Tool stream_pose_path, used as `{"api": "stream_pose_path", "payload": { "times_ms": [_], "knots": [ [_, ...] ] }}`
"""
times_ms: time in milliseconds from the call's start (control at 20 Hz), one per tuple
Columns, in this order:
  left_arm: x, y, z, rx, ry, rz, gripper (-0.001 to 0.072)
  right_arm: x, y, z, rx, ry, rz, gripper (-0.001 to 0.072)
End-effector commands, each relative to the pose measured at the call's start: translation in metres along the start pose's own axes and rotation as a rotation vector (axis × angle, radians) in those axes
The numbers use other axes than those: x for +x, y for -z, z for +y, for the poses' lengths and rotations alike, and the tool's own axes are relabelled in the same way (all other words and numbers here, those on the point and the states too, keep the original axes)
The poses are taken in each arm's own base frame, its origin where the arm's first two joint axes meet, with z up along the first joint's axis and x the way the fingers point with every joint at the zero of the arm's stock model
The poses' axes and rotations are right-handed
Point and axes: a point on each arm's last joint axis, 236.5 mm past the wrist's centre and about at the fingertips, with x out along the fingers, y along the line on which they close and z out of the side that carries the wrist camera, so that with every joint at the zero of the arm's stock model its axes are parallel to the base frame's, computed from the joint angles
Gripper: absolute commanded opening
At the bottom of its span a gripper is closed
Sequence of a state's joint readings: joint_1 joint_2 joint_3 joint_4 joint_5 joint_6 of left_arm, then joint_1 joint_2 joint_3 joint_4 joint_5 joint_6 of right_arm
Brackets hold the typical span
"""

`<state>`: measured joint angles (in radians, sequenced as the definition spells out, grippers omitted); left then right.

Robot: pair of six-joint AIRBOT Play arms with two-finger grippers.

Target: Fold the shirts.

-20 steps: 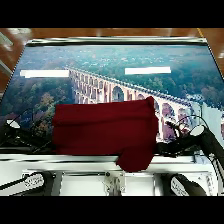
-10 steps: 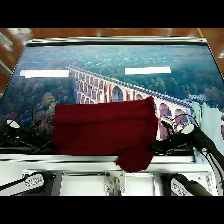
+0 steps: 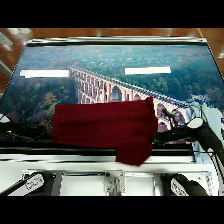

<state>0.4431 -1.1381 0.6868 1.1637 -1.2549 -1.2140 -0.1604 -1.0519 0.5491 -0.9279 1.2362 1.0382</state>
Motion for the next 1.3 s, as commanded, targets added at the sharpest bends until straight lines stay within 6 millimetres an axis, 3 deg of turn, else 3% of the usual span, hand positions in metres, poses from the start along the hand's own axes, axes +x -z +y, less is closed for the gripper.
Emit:
{"api": "stream_pose_path", "payload": {
  "times_ms": [0, 100, 250, 500, 700, 900, 1050, 1150, 1200, 1250],
  "knots": [
    [-0.048, -0.052, -0.025, 0.108, 0.013, -0.257, 0.0042, -0.039, -0.059, 0.019, -0.083, 0.022, -0.228, 0.0069],
    [-0.059, -0.069, -0.041, 0.105, 0.06, -0.323, 0.0042, -0.054, -0.092, 0.022, -0.084, 0.028, -0.333, 0.0069],
    [-0.059, -0.086, -0.048, 0.134, 0.042, -0.381, 0.0042, -0.064, -0.131, 0.021, -0.1, 0.045, -0.393, 0.0069],
    [-0.05, -0.126, -0.061, 0.101, 0.063, -0.497, 0.0043, -0.029, -0.2, 0.024, -0.176, 0.105, -0.399, 0.0069],
    [-0.042, -0.154, -0.054, 0.088, 0.054, -0.494, 0.0043, -0.025, -0.243, 0.005, -0.157, 0.133, -0.42, 0.0069],
    [-0.022, -0.168, -0.045, 0.067, 0.058, -0.438, 0.0043, -0.015, -0.247, -0.027, -0.127, 0.214, -0.376, 0.007],
    [-0.002, -0.164, -0.038, 0.047, 0.063, -0.382, 0.0043, -0.008, -0.239, -0.046, -0.09, 0.258, -0.331, 0.0076],
    [0.009, -0.154, -0.04, 0.046, 0.078, -0.324, 0.0045, -0.002, -0.237, -0.048, -0.058, 0.244, -0.323, 0.0083],
    [0.013, -0.149, -0.042, 0.052, 0.086, -0.297, 0.0078, 0.003, -0.236, -0.047, -0.035, 0.233, -0.316, 0.0179],
    [0.015, -0.145, -0.043, 0.053, 0.092, -0.279, 0.0174, 0.007, -0.235, -0.046, -0.021, 0.221, -0.31, 0.0366]
  ]
}}
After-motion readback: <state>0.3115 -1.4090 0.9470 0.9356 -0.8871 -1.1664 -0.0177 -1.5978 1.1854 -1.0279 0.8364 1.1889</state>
